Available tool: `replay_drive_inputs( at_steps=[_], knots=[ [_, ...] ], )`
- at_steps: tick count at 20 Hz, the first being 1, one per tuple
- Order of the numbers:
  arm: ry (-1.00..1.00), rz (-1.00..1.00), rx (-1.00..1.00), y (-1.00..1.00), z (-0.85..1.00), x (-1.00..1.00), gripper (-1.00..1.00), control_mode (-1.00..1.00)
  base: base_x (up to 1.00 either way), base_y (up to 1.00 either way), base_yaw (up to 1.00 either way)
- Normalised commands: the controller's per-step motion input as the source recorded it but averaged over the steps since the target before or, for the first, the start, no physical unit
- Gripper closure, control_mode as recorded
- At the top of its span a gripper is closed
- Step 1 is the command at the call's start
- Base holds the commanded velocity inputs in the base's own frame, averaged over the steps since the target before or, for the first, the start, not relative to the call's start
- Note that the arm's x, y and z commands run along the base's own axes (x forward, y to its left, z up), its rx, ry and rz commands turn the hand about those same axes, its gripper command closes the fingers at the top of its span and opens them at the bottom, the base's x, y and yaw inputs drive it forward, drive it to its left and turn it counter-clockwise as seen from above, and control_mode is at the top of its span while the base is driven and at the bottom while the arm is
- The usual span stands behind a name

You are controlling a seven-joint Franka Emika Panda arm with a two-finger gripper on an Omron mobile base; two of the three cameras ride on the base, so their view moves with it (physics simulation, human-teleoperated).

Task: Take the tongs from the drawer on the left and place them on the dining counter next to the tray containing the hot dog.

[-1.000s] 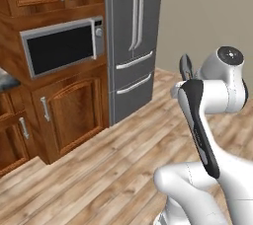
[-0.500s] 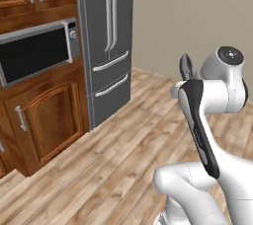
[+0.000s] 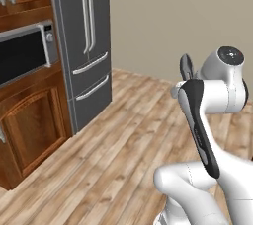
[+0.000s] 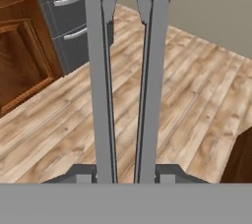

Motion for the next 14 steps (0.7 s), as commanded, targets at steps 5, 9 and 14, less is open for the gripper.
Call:
replay_drive_inputs(
  at_steps=[5,9,14],
  knots=[
    [0.00,0.00,0.00,0.00,0.00,0.00,1.00,1.00,0.00,-0.02,-0.27],
    [0.00,0.00,0.00,0.00,0.00,0.00,1.00,1.00,0.02,0.00,-0.28],
    [0.00,0.00,0.00,0.00,0.00,0.00,1.00,1.00,0.07,0.00,-0.30]
  ],
)
